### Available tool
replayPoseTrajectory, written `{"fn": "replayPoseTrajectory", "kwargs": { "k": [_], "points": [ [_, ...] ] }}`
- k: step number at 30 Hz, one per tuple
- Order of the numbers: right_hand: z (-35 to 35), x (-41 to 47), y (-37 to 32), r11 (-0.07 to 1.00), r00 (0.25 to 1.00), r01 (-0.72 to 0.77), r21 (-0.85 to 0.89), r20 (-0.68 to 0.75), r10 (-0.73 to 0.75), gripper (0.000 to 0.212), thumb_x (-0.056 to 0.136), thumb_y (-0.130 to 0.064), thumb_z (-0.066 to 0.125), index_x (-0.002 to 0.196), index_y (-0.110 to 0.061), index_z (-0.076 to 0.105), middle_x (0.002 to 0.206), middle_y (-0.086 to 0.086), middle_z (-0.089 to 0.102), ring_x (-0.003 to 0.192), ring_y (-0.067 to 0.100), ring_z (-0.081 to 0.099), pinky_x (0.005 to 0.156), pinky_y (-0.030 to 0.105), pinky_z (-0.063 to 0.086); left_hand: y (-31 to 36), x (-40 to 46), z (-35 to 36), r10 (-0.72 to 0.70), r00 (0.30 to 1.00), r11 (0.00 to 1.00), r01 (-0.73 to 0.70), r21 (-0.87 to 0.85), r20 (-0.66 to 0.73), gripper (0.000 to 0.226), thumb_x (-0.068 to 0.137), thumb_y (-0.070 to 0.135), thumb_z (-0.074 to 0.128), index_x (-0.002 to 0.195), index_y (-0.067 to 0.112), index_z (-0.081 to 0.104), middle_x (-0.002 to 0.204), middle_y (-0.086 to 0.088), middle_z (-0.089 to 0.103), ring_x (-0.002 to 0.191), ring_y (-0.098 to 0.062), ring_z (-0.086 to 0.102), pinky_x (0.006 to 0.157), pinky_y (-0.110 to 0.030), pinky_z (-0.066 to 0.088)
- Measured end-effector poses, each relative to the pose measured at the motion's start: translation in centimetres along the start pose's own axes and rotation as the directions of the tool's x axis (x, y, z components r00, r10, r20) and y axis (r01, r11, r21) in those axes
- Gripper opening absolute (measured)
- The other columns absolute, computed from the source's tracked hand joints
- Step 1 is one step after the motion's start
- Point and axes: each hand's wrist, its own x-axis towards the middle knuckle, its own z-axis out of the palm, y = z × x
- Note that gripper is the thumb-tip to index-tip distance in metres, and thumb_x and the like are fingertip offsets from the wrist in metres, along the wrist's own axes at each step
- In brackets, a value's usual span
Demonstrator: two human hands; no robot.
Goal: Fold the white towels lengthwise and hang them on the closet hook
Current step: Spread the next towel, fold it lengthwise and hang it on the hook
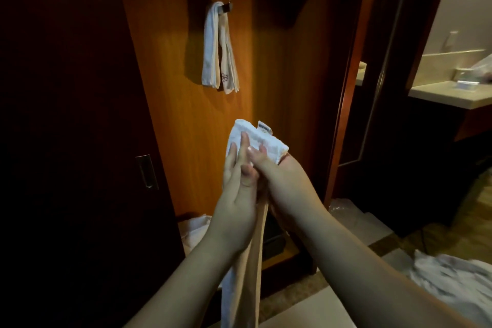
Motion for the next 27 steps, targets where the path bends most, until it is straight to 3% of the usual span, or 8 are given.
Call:
{"fn": "replayPoseTrajectory", "kwargs": {
  "k": [3,5,7,10,14,18,22,27],
  "points": [
    [-0.8,1.2,-0.6,0.967,0.994,-0.063,0.245,-0.073,0.083,0.034,0.087,-0.051,0.063,0.103,-0.026,0.078,0.107,0.009,0.077,0.104,0.026,0.073,0.103,0.055,0.050,0.3,0.4,-1.4,0.056,0.998,0.998,-0.056,0.017,-0.011,0.098,0.076,0.093,0.017,0.149,0.033,0.044,0.158,0.024,0.030,0.133,0.026,0.024,0.094,0.005,0.027],
    [-1.5,2.0,-1.5,0.978,0.997,-0.040,0.202,-0.061,0.053,0.038,0.086,-0.055,0.063,0.101,-0.023,0.079,0.109,0.013,0.076,0.106,0.031,0.072,0.105,0.057,0.048,0.3,1.1,-2.7,0.108,0.976,0.993,-0.114,-0.019,-0.191,0.075,0.083,0.084,0.038,0.136,0.034,0.056,0.141,0.019,0.054,0.126,0.014,0.046,0.096,-0.003,0.037],
    [-2.0,2.5,-2.6,0.990,0.999,-0.039,0.132,0.019,0.037,0.050,0.082,-0.061,0.065,0.105,-0.017,0.076,0.112,0.015,0.074,0.108,0.034,0.070,0.104,0.059,0.047,0.5,2.5,-4.0,0.080,0.944,0.996,-0.065,0.055,-0.319,0.063,0.074,0.074,0.058,0.126,0.040,0.054,0.133,0.019,0.054,0.121,0.008,0.051,0.097,-0.014,0.042],
    [-2.4,3.4,-4.0,0.998,0.992,-0.036,0.058,0.124,0.029,0.051,0.087,-0.055,0.062,0.112,-0.011,0.071,0.114,0.019,0.073,0.110,0.038,0.069,0.104,0.061,0.047,0.8,4.6,-6.0,-0.132,0.982,0.989,0.122,-0.085,-0.134,0.086,0.057,0.065,0.077,0.129,0.024,0.054,0.122,0.007,0.067,0.109,-0.004,0.065,0.085,-0.021,0.051],
    [-2.8,4.0,-5.7,1.000,0.981,0.008,0.021,0.193,-0.012,0.052,0.095,-0.047,0.055,0.125,-0.005,0.060,0.123,0.028,0.066,0.116,0.043,0.063,0.104,0.057,0.048,1.5,5.7,-7.4,-0.133,0.989,0.972,0.141,-0.186,0.059,0.047,0.063,0.047,0.085,0.106,0.028,0.077,0.112,0.002,0.075,0.104,-0.014,0.071,0.074,-0.017,0.055],
    [-2.9,4.6,-6.6,0.997,0.977,0.026,0.070,0.208,-0.040,0.043,0.098,-0.043,0.051,0.122,-0.009,0.060,0.121,0.024,0.067,0.114,0.041,0.065,0.100,0.053,0.052,1.3,5.5,-6.5,-0.145,0.979,0.907,0.190,-0.377,0.144,0.052,0.067,0.039,0.086,0.116,0.022,0.073,0.124,-0.008,0.070,0.114,-0.026,0.067,0.092,-0.038,0.056],
    [-3.1,5.7,-7.3,0.996,0.975,0.017,0.084,0.221,-0.035,0.044,0.098,-0.048,0.050,0.119,-0.011,0.061,0.108,0.012,0.076,0.103,0.028,0.073,0.082,0.036,0.060,1.2,5.0,-5.0,-0.215,0.954,0.871,0.284,-0.400,0.210,0.055,0.066,0.040,0.088,0.114,0.017,0.075,0.122,-0.010,0.071,0.113,-0.027,0.068,0.090,-0.038,0.055],
    [-4.7,6.7,-4.7,0.963,0.973,-0.113,0.244,0.224,0.057,0.082,0.079,-0.076,0.051,0.136,-0.018,0.058,0.132,0.013,0.066,0.125,0.030,0.061,0.108,0.050,0.046,1.8,6.1,-4.4,-0.297,0.935,0.785,0.356,-0.507,0.196,0.038,0.067,0.039,0.081,0.099,0.020,0.080,0.115,-0.013,0.073,0.105,-0.030,0.071,0.081,-0.040,0.060]
  ]
}}
